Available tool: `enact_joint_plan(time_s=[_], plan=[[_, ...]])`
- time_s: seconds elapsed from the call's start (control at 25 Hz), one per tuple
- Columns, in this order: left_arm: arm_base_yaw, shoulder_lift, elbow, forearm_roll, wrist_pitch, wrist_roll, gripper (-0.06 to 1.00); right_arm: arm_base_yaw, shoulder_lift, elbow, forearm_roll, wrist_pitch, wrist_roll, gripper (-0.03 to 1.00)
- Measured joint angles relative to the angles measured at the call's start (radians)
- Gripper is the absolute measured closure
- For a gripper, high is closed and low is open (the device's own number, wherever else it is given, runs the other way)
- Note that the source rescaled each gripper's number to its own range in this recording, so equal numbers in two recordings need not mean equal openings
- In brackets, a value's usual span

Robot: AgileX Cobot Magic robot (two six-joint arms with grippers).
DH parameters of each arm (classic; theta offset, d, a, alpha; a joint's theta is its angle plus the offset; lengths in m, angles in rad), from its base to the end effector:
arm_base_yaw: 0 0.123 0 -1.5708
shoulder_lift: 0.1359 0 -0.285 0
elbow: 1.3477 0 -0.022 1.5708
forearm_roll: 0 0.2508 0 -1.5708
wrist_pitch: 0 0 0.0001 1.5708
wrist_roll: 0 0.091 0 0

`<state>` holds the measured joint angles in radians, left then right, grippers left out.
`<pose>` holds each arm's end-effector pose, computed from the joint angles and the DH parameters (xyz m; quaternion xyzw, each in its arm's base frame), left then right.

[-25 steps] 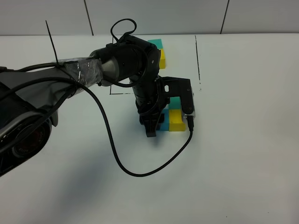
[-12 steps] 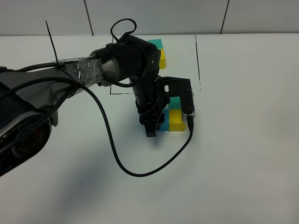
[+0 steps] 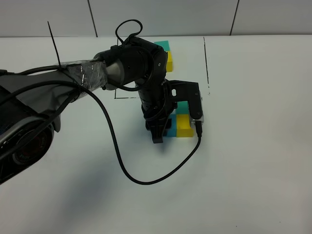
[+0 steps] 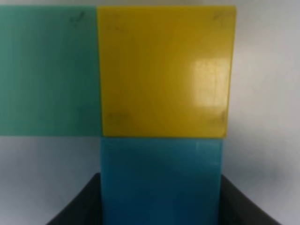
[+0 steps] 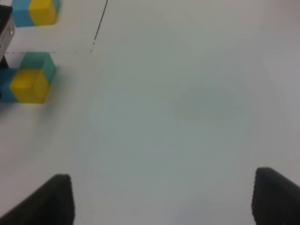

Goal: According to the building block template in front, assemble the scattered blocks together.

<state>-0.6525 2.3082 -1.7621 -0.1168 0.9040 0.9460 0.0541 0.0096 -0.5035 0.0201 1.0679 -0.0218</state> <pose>0.3699 -0.2932 0.1261 0.6900 0.7146 -0.0337 0.1097 -0.0041 0.0014 0.2777 -0.0329 0.8560 0.0184 0.5156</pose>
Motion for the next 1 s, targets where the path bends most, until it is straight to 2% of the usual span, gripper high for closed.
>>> enact_joint_plan(time_s=[0.64,0.8,1.0], plan=[[0.000,0.000,0.000,0.000,0.000,0.000,0.94,0.000,0.000,0.000,0.000,0.000,0.000,0.39],[0.000,0.005,0.000,-0.002,0.009,-0.001,0.83,0.000,0.000,0.000,0.000,0.000,0.000,0.39],[0.000,0.009,0.000,-0.004,0.021,-0.001,0.56,0.000,0.000,0.000,0.000,0.000,0.000,0.39]])
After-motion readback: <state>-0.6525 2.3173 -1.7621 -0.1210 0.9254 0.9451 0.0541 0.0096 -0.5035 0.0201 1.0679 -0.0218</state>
